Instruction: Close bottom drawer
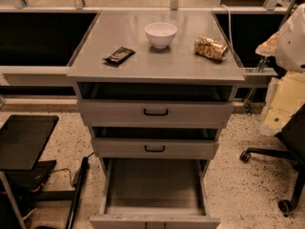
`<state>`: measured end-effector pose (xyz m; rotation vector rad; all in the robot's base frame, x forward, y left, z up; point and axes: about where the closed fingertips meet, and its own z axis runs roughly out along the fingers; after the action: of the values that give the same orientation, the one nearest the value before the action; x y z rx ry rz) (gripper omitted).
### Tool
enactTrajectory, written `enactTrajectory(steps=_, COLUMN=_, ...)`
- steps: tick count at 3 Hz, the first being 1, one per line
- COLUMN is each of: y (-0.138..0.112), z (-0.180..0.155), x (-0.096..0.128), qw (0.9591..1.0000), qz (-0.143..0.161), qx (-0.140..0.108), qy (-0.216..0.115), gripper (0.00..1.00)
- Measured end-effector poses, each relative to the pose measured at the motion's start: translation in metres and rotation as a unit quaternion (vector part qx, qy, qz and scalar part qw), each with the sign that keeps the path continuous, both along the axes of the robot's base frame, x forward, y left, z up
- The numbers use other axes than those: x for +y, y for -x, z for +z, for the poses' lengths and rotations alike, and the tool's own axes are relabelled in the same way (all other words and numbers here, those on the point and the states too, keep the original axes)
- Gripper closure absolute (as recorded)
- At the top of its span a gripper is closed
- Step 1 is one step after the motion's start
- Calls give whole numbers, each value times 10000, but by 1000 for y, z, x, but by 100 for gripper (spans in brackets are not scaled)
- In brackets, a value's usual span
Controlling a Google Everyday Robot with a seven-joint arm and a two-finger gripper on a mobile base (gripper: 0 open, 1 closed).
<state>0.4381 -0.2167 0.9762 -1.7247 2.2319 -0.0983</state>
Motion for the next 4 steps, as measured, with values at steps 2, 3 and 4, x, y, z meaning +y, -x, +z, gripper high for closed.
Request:
enactTrajectory(steps=2, y=5, z=-3, x=-1, qw=9997, qz=151, qx=-34, qy=-182, gripper=0)
enactTrajectory(steps=3, y=26, z=-30, x=-14, qw=9971, qz=316, qx=-144, qy=-679, gripper=0)
enactTrajectory(steps=4, y=53, z=-90, x=-29, qw=9895, qz=276, qx=-213, qy=-1406, gripper=0)
